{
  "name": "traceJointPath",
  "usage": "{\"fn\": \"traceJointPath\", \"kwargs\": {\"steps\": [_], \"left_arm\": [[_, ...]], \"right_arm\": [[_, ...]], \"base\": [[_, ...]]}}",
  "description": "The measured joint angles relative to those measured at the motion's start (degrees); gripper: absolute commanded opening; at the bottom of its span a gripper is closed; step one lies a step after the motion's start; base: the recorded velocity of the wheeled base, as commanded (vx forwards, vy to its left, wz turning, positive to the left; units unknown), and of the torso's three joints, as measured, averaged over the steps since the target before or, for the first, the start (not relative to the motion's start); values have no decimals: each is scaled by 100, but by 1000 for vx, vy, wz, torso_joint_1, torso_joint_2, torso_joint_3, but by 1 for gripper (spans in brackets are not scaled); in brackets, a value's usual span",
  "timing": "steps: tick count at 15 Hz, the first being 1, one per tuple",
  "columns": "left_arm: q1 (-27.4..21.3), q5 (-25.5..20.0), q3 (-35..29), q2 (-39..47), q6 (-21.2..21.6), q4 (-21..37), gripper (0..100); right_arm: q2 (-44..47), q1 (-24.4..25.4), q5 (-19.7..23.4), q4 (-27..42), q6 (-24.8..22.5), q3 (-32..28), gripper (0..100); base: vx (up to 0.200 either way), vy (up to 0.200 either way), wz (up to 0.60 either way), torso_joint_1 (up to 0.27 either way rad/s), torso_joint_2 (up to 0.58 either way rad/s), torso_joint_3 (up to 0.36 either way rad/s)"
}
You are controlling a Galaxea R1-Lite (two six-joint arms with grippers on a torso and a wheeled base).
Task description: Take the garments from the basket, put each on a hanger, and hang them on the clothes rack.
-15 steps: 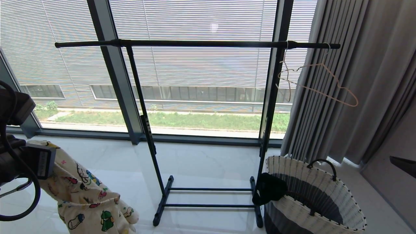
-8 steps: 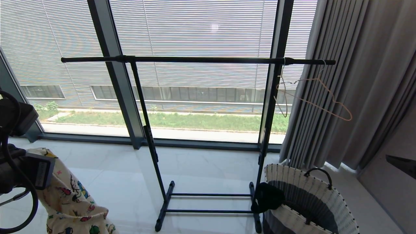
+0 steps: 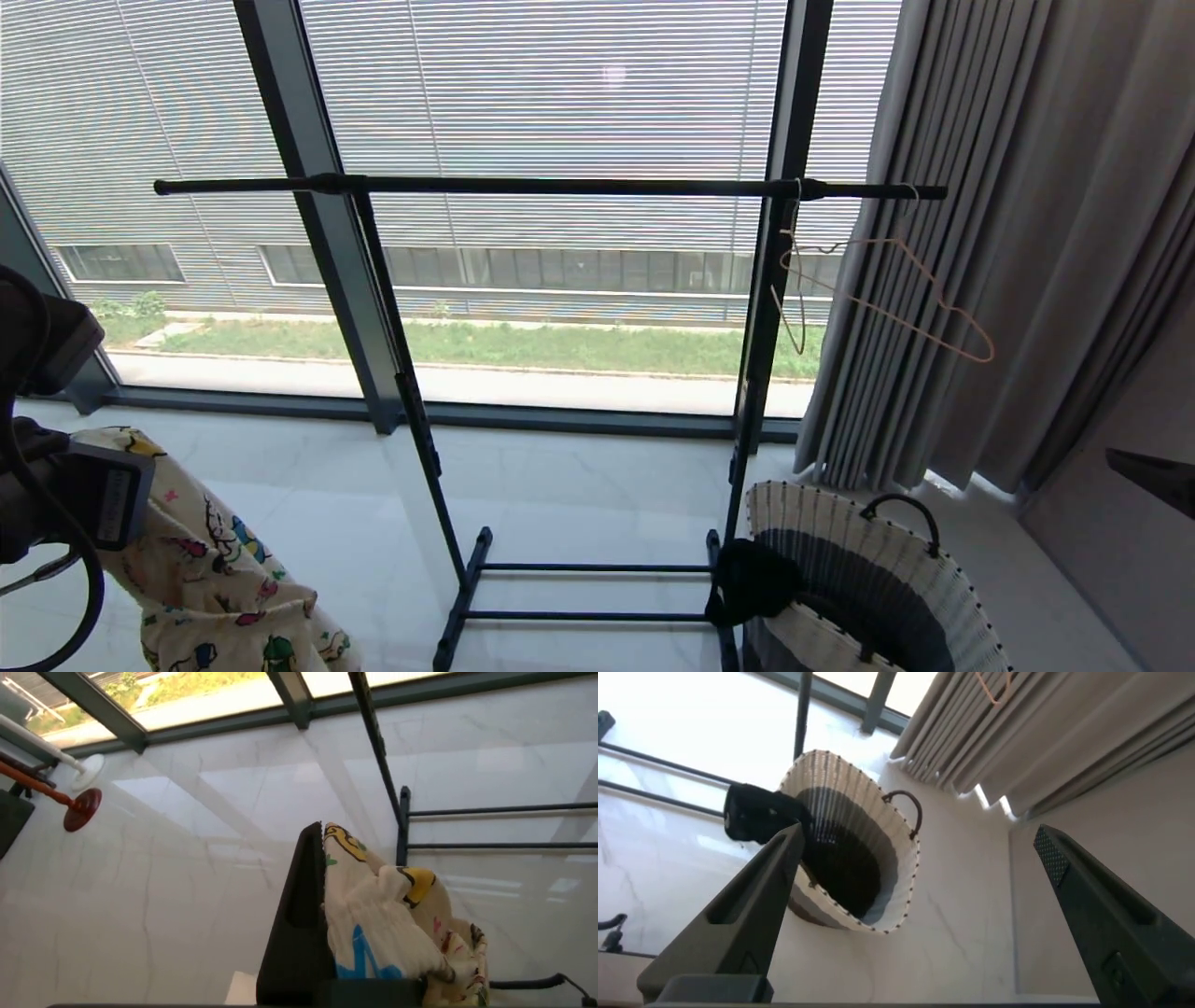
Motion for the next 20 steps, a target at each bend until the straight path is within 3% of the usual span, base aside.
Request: {"fn": "traceJointPath", "kwargs": {"steps": [3, 7, 16, 20], "left_arm": [[9, 5, 56, -48, 0, 11, 0], [37, 2, 74, -66, 0, 5, 0], [152, 5, 67, -61, 7, 9, 0], [152, -15, 63, -44, 7, 9, 0]], "right_arm": [[-1, 5, 2, -10, -5, -2, 100], [30, 9, 77, -38, -9, -13, 100], [540, 2, 254, -781, -152, -38, 100], [816, -306, 847, -866, -150, -149, 100]], "base": [[133, -200, 0, 1, 1, 2], [200, 0, 0, 0, -1, 0], [200, 0, 0, 4, 2, 1], [200, 0, 0, 0, 4, 4]]}}
